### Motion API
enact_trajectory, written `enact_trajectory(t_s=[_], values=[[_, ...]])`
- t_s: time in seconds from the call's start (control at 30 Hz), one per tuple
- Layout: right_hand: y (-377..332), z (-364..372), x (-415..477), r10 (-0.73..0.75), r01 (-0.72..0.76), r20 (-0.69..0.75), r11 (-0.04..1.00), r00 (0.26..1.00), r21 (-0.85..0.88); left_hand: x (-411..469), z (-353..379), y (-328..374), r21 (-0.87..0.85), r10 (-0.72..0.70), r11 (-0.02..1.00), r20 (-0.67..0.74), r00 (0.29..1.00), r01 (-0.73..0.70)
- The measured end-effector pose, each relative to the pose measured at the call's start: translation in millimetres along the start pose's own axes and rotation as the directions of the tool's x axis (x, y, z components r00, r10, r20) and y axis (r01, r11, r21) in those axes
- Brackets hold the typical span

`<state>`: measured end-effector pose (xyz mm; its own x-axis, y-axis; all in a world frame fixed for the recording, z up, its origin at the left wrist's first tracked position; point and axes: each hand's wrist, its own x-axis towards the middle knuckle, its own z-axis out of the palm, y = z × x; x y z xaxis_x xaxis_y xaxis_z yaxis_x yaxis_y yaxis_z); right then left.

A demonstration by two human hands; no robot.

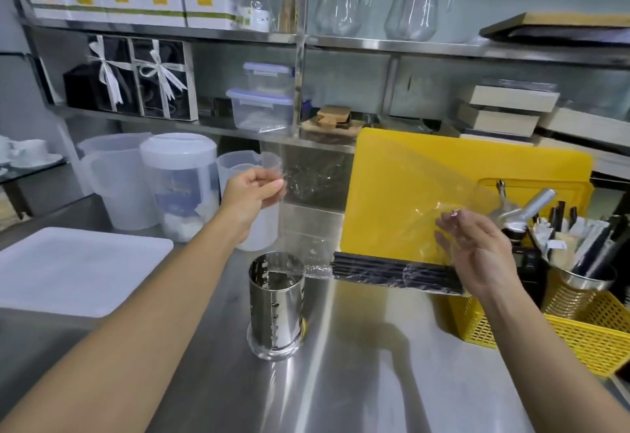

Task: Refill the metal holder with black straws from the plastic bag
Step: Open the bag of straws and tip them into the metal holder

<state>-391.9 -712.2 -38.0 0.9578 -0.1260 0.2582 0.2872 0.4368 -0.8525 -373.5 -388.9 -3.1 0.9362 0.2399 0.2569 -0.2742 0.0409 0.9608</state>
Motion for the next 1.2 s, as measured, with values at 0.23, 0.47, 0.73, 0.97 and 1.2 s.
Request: enact_trajectory(t_s=[0.23,0.47,0.73,0.97,1.2], values=[[-10,25,6,-0.065,0.035,-0.091,0.954,0.994,-0.297,6,-26,-26,-0.092,-0.111,0.990,-0.039,0.993,0.107],[-21,50,13,-0.127,0.087,-0.081,0.921,0.989,-0.380,2,-40,-34,-0.191,-0.192,0.964,-0.033,0.981,0.183],[-23,82,18,-0.177,0.139,-0.047,0.887,0.983,-0.440,2,-61,-48,-0.288,-0.289,0.917,-0.006,0.957,0.275],[-29,97,24,-0.196,0.160,-0.026,0.862,0.980,-0.481,12,-78,-51,-0.292,-0.392,0.873,0.057,0.918,0.391],[-29,94,15,-0.176,0.138,-0.045,0.883,0.983,-0.449,20,-87,-23,-0.212,-0.114,0.973,-0.071,0.991,0.097]])
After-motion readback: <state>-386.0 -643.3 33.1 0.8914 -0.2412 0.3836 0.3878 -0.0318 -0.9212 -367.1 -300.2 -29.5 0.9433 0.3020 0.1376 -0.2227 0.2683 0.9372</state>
